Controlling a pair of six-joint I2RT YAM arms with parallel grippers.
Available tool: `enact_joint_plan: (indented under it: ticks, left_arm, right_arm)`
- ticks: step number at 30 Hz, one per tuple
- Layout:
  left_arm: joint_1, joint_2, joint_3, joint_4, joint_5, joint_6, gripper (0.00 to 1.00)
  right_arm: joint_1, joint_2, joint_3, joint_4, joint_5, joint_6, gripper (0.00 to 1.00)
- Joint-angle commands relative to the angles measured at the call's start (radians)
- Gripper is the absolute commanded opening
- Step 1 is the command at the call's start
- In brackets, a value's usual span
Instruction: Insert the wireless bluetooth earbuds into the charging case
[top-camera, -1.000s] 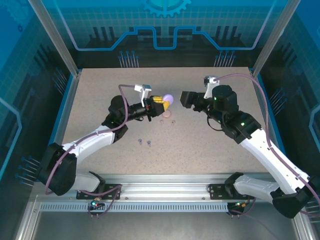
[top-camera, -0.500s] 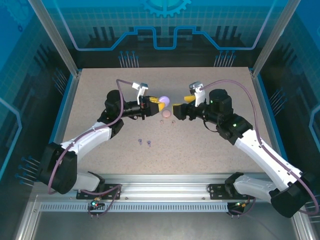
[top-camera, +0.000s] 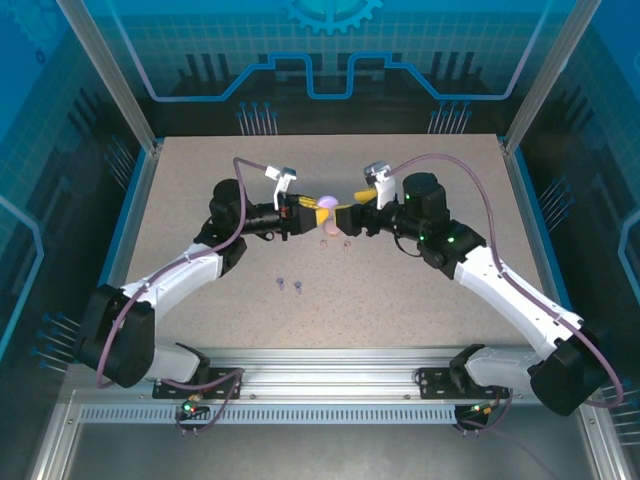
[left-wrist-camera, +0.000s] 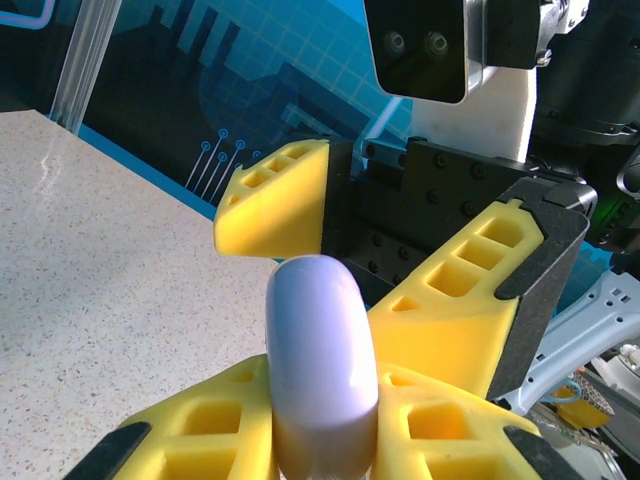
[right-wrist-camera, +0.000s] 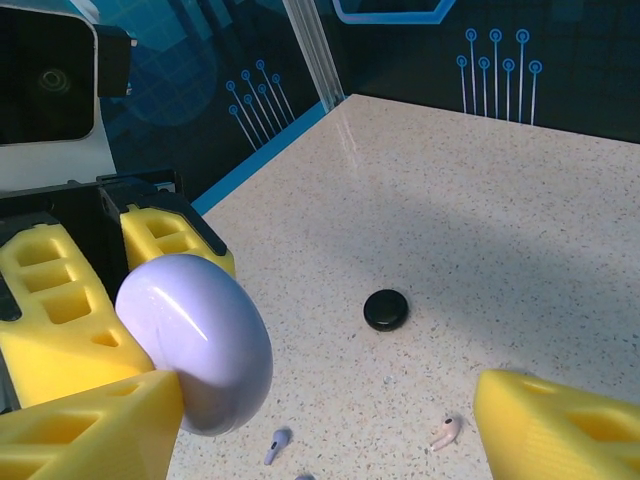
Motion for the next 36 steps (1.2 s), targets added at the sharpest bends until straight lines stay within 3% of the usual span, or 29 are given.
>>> enact_joint_plan:
  ticks: [1, 8, 16, 25, 36]
  left_arm:
    - [-0.005, 0.002, 0.037, 0.02, 0.051, -0.005, 0.0]
    - [-0.004, -0.007, 0.037, 0.026, 0.069, -0.011, 0.0]
    - [-0.005, -0.03, 0.03, 0.035, 0.068, -0.019, 0.0]
    - [-0.005, -0.023, 0.013, 0.066, 0.06, -0.026, 0.0]
    - [-0.004, -0.024, 0.025, 0.072, 0.06, -0.037, 0.0]
  right_arm:
    - [0.005, 0.024, 0.03, 0.033, 0.009, 0.012, 0.76]
    - [0.0, 0.053, 0.033, 0.03, 0.065, 0.026, 0.71]
    - [-0.092, 0.042, -0.007, 0.0, 0.15, 0.109, 0.65]
    - [-0.107, -0.091, -0.054, 0.009, 0.065, 0.159, 0.67]
    - [-0.038, -0.074, -0.062, 0.092, -0.073, 0.195, 0.64]
